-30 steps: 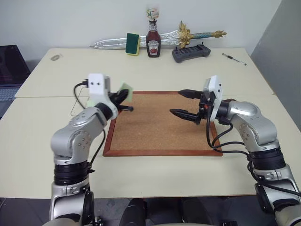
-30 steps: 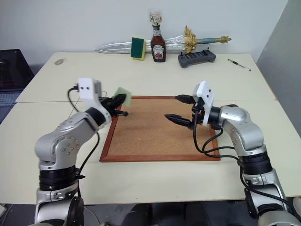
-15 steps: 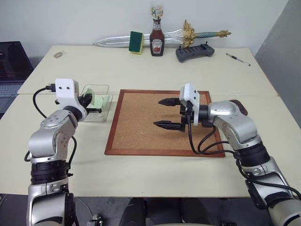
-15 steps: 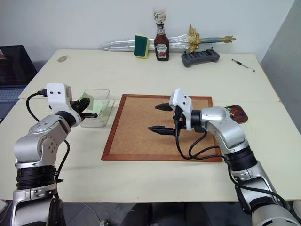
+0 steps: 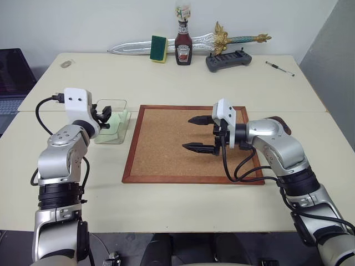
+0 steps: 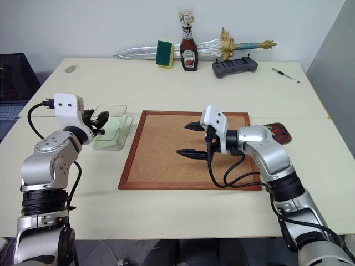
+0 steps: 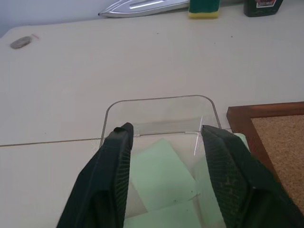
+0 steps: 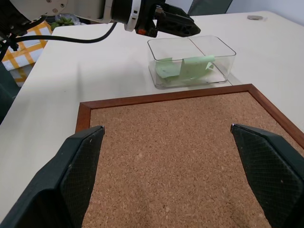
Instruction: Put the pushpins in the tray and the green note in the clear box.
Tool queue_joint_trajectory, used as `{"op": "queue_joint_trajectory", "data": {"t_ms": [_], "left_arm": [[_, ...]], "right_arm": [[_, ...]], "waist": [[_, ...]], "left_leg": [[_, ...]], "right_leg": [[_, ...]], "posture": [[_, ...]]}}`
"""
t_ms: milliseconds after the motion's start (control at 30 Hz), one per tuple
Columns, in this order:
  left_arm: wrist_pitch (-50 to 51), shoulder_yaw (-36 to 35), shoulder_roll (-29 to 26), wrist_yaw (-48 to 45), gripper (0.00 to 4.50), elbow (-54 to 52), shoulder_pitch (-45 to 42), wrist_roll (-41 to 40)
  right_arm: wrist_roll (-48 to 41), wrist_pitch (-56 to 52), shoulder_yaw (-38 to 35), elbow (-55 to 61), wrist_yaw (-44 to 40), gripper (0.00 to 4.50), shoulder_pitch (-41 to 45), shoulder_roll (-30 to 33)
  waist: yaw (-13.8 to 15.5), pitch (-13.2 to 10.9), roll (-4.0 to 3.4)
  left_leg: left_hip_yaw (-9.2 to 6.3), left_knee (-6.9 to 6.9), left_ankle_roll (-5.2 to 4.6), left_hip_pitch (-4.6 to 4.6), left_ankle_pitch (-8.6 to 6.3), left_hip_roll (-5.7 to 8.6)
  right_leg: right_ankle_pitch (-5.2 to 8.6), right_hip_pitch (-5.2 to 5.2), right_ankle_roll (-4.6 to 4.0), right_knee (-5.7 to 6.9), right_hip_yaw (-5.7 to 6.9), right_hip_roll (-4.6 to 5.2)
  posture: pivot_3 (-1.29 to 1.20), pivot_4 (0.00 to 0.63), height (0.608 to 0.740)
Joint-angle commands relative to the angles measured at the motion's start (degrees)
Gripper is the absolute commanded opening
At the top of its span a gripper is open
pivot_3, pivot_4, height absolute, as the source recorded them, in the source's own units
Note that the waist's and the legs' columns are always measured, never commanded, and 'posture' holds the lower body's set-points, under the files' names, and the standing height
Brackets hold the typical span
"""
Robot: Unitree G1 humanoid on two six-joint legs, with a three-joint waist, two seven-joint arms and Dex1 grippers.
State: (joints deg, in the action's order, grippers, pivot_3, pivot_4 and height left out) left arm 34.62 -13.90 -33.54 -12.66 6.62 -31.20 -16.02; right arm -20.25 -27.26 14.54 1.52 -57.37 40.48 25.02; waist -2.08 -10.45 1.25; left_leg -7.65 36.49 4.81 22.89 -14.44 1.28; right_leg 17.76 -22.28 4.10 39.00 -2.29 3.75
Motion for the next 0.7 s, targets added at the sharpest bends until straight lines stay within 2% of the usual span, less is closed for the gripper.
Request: {"op": "queue_joint_trajectory", "data": {"t_ms": [33, 67, 233, 333, 500, 700], "left_arm": [[-0.97, 0.78, -0.42, -0.08, 3.31, -5.27, -0.75, 1.7], [-1.62, 1.04, -0.44, -0.19, 3.48, -6.95, -0.56, 2.06], [2.86, 2.6, 1.36, -0.67, 3.48, -16.84, 0.25, 0.21], [0.43, 3.34, 3.97, -0.33, 3.48, -23.05, 3.05, 0.4], [-0.85, 6.43, 7.83, -2.92, 3.48, -30.26, 10.89, -1.16], [-2.38, 7.41, 12.09, -3.26, 3.48, -31.11, 16.83, -1.8]], "right_arm": [[-0.43, 0.07, -2.18, 3.03, 0.62, 4.5, -0.14, 0.52], [-0.5, 0.05, -2.58, 3.2, 0.92, 4.5, -0.37, 0.58], [-2.57, -1.18, -6.91, 5.62, 2.87, 4.5, -3.5, 1.68], [-3.0, -0.9, -10.5, 6.88, 6.03, 4.5, -6.36, 1.84], [1.43, 5.5, -16.79, 7.12, 19.12, 4.5, -14.81, -2.53], [4.71, 9.93, -16.66, 9.32, 28.06, 4.5, -24.16, -8.91]], "waist": [[0.01, 0.0, 0.0], [0.02, 0.0, 0.0], [0.16, 0.0, 0.0], [0.2, 0.0, 0.01], [0.18, 0.02, 0.02], [0.04, 0.02, 0.01]], "left_leg": [[0.0, 0.0, 0.0, 0.0, 0.0, 0.0], [0.0, 0.0, 0.0, 0.01, 0.0, 0.0], [0.0, 0.01, 0.0, 0.02, 0.0, 0.01], [0.02, 0.03, -0.01, 0.02, 0.0, 0.02], [0.07, 0.02, -0.01, -0.01, 0.0, 0.01], [0.13, 0.11, -0.02, -0.04, -0.01, -0.03]], "right_leg": [[0.0, 0.0, 0.0, 0.0, 0.0, 0.0], [0.0, 0.0, 0.0, 0.0, 0.0, 0.0], [0.0, 0.01, 0.0, 0.0, -0.01, 0.02], [0.0, 0.03, 0.0, 0.0, -0.01, 0.03], [0.0, 0.06, 0.0, 0.02, -0.06, 0.04], [0.0, 0.07, 0.0, 0.09, -0.11, -0.02]], "posture": [[0.0, 0.15, 0.74], [0.0, 0.15, 0.74], [0.0, 0.15, 0.74], [0.0, 0.15, 0.74], [0.0, 0.15, 0.74], [0.0, 0.15, 0.74]]}}
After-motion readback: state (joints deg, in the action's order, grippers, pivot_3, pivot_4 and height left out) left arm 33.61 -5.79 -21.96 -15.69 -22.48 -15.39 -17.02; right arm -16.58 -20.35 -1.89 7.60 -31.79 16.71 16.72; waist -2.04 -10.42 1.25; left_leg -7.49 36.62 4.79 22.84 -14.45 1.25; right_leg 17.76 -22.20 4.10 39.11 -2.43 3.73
